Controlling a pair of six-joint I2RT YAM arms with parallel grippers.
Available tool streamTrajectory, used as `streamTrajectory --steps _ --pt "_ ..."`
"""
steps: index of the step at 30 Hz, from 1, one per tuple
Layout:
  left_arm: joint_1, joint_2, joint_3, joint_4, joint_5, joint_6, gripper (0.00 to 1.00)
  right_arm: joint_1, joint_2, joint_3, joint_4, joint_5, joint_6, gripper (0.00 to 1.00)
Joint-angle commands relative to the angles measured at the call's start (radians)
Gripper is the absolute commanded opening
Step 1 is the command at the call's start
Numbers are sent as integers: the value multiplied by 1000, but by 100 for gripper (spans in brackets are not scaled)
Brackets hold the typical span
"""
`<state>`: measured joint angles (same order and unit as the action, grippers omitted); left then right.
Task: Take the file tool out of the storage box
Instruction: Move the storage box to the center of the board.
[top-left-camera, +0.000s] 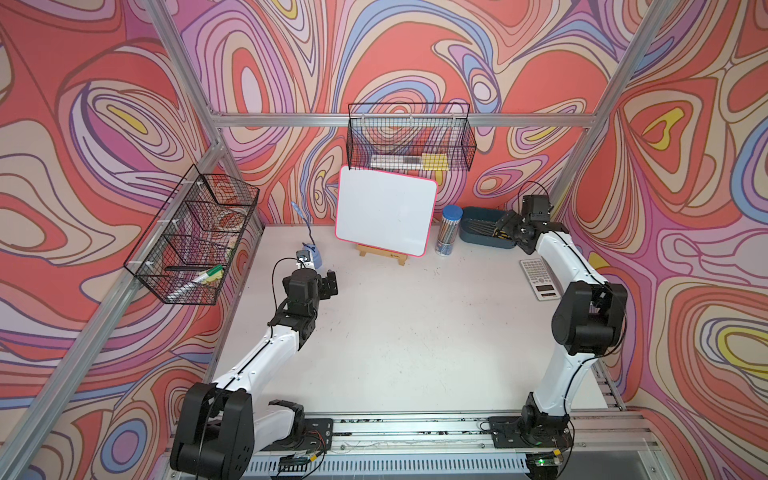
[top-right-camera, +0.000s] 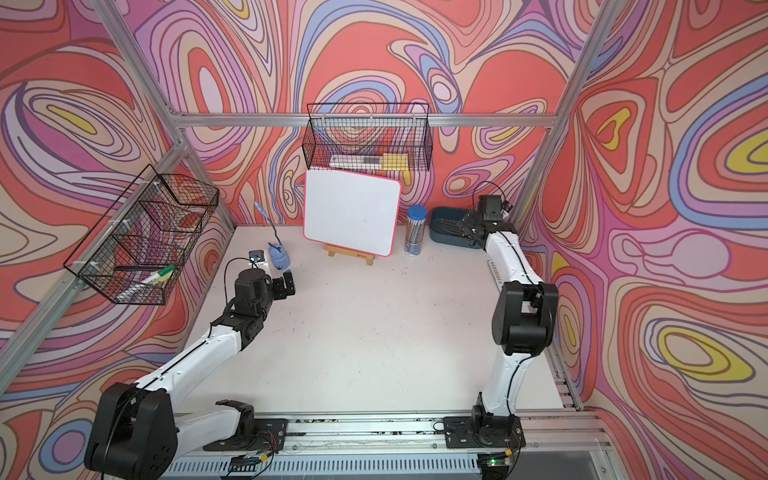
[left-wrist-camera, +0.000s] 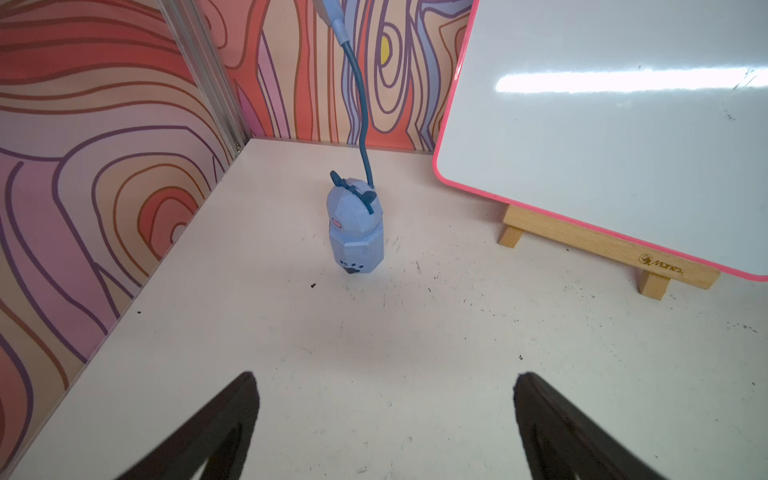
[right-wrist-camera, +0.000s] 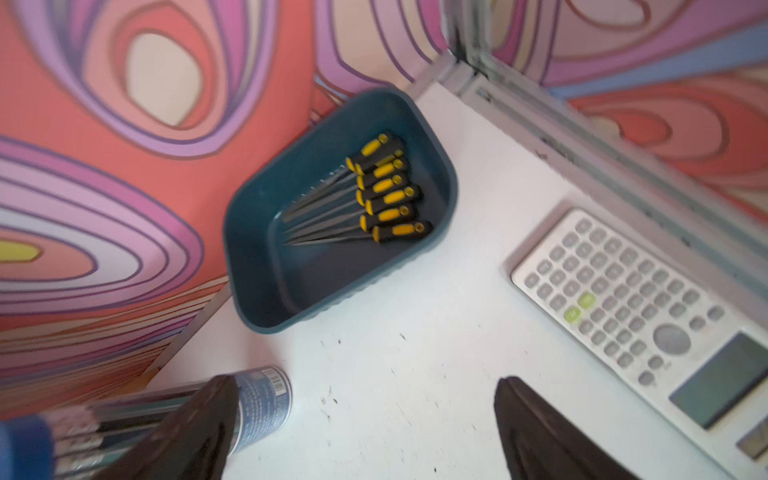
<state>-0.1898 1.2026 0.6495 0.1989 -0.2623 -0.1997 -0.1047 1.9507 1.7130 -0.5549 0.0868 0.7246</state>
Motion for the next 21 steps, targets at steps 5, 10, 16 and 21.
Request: streamTrajectory --steps 5,10,16,21 --pt "-10 25 33 -84 18 -49 100 -50 72 -32 97 -153 293 92" --pt "-10 42 39 -121 12 -63 100 -55 189 102 69 -177 288 91" --pt "-11 51 39 -144 18 -76 99 -63 289 215 65 -212 321 86" --pt "-11 66 39 -169 12 -99 100 -65 369 321 19 -217 330 80"
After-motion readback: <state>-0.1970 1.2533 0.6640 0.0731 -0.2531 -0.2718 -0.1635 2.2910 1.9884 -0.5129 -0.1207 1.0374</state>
